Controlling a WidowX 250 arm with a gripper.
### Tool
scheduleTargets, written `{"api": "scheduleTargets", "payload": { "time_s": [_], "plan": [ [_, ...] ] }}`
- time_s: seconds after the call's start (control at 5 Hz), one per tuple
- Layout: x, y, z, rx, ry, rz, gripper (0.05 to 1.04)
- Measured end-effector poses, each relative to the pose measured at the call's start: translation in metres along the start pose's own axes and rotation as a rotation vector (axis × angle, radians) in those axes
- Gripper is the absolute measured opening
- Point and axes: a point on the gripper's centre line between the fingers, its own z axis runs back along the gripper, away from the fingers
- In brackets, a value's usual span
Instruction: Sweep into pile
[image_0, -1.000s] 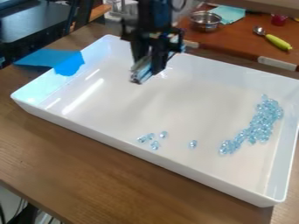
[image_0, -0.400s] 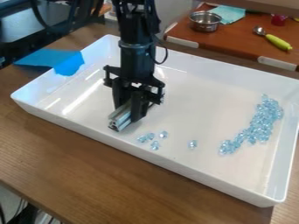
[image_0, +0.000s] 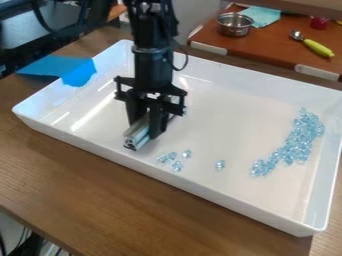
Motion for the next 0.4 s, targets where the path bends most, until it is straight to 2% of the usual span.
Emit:
{"api": "scheduleTargets", "payload": {
  "time_s": [0.2, 0.4],
  "plan": [
    [0.000, -0.014, -0.005, 0.025, -0.006, -0.011, 0.379],
    [0.002, -0.025, -0.010, 0.059, -0.034, 0.005, 0.379]
  ]
}}
